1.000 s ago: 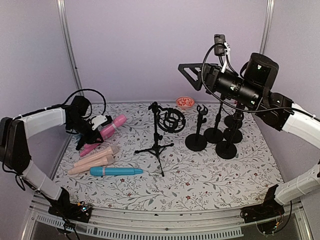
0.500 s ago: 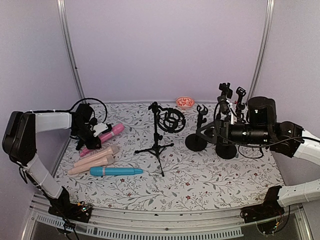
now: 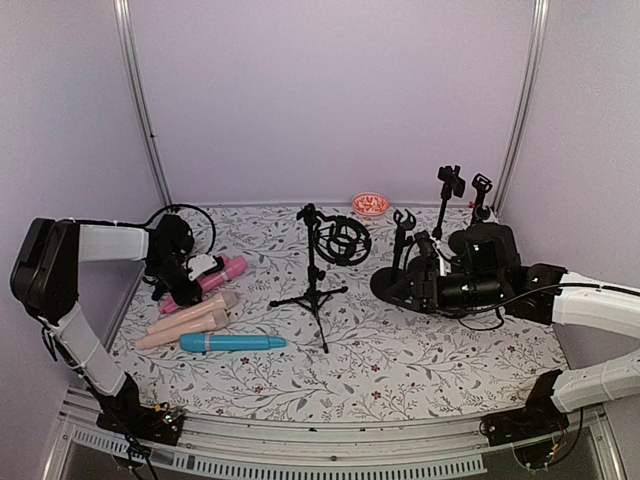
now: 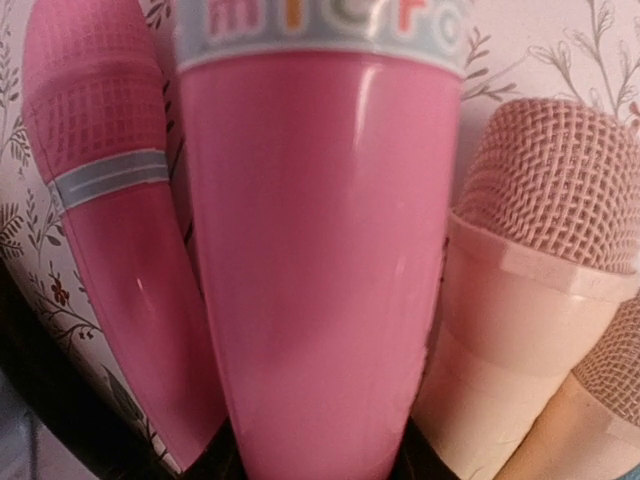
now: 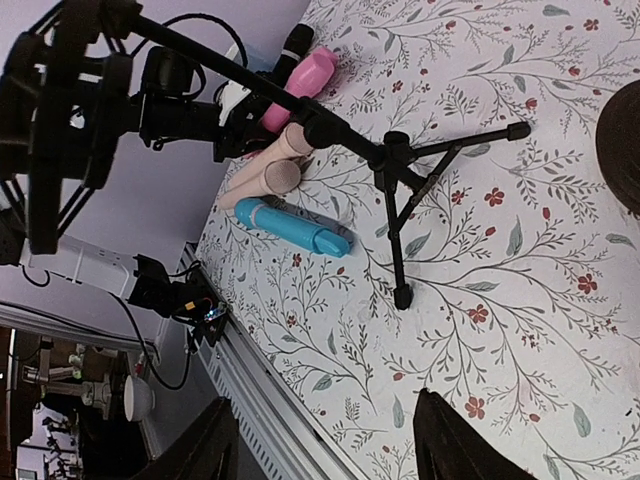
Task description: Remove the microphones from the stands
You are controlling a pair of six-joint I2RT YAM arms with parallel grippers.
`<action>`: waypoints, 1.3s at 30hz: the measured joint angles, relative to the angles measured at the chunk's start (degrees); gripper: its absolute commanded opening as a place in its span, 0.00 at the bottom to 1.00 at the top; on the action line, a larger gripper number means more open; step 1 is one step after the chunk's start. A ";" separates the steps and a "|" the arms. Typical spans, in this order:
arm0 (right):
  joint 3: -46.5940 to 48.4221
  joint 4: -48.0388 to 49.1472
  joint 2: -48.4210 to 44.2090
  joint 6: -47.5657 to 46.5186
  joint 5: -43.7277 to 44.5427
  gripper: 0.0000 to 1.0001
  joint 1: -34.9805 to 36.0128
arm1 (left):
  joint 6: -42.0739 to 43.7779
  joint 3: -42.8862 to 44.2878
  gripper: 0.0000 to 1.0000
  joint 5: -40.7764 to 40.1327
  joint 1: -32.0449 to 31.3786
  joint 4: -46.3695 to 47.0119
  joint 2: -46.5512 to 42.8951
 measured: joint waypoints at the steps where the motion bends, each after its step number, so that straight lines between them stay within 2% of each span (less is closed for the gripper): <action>1: -0.92 1.79 0.90 0.33 -0.79 0.60 -0.52 | -0.04 0.00 0.36 -0.11 0.00 0.00 0.00; 11: -2.62 20.81 13.40 2.38 -8.09 0.59 -3.10 | -0.76 0.02 0.48 0.50 -0.50 -0.55 -0.26; 19: -0.92 31.78 23.67 4.83 -10.84 0.59 -3.10 | -1.70 1.27 0.49 2.51 -1.14 -3.30 -2.34; 23: 1.27 38.25 29.38 6.67 -12.04 0.56 -3.10 | -2.73 3.96 0.50 4.24 -1.49 -5.09 -3.26; 26: 2.62 42.91 33.27 8.22 -12.52 0.53 -3.10 | -3.87 6.16 0.59 5.68 -1.84 -6.73 -4.26; 39: 11.13 55.15 47.32 17.20 -16.92 0.48 -3.10 | -5.92 10.95 0.59 10.62 -6.27 -10.99 -10.84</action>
